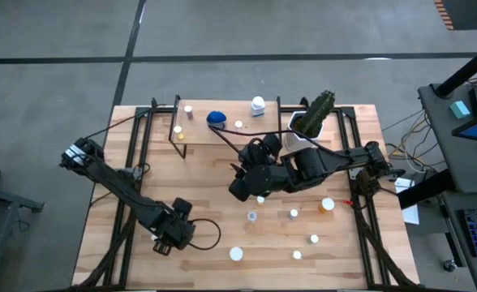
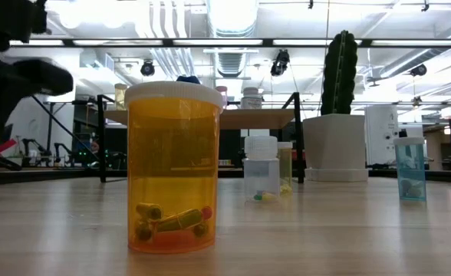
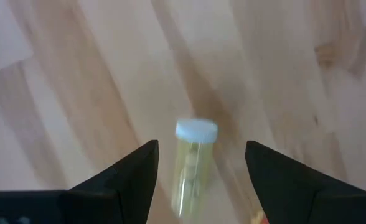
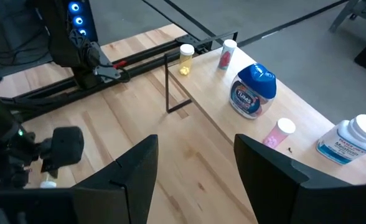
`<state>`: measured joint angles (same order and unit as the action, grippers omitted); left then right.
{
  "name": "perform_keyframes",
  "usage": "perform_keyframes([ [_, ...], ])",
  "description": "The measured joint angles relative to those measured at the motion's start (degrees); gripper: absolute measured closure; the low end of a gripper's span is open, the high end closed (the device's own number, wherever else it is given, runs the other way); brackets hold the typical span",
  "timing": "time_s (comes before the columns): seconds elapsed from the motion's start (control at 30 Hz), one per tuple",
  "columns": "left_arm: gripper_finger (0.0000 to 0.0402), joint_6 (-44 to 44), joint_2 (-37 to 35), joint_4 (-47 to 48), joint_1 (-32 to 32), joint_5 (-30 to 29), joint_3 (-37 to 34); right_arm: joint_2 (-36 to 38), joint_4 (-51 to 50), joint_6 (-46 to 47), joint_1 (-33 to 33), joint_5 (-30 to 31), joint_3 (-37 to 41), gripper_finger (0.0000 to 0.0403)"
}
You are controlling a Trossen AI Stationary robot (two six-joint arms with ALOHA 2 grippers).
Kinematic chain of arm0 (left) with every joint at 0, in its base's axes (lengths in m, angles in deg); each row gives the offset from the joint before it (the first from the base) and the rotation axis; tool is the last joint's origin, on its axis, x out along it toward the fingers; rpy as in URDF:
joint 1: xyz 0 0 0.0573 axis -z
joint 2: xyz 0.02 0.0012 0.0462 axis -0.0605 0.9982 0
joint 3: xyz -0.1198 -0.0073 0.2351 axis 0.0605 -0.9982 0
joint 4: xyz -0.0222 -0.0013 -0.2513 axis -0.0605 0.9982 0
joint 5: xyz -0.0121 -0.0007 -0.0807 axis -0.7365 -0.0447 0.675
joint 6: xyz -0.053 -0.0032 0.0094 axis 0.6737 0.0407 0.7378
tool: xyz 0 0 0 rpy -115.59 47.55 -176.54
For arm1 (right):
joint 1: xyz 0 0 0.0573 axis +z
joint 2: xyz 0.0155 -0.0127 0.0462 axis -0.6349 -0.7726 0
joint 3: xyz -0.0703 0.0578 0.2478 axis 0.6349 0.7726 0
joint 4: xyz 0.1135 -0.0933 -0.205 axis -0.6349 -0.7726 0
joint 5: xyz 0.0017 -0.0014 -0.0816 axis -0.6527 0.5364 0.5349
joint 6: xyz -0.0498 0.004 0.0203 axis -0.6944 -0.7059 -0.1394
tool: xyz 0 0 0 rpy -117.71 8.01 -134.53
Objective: Pick and place medicine bottles onto shelf by color
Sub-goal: Put the yellow pill bottle on the shelf
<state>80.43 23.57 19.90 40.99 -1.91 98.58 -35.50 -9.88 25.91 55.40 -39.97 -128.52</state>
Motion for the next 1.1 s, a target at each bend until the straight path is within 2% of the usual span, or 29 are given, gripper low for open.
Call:
perform_keyframes([
  [0.13,0.0181,1.38,1.07,-2.54,-0.04,-0.04,-2.22,0.0,-0.08,-0.53,0.0,0.0,0.0,0.0202],
  [0.3,0.0203,3.19,1.79,-2.48,-0.04,-0.02,-4.42,0.0,0.02,-0.84,0.0,0.02,0.0,0.0202],
  [0.63,0.0306,6.05,1.78,-5.26,-0.13,-0.24,-7.14,0.02,0.02,-1.52,0.0,0.02,-0.02,0.0202],
  [0.77,0.0335,6.2,1.76,-6.18,-0.24,-0.45,-6.98,0.07,0.02,-2.58,0.0,0.04,-0.09,0.0202],
  [0.9,0.0339,7.04,1.05,-6.09,-0.38,-2.5,-5.17,0.37,0.71,-4.4,0.0,0.13,-0.09,0.0202],
  [1.1,0.0338,16.09,-3.96,-6.13,-0.39,-9.83,-0.77,3.53,9.84,-13.31,0.62,-0.02,-0.09,0.0202],
])
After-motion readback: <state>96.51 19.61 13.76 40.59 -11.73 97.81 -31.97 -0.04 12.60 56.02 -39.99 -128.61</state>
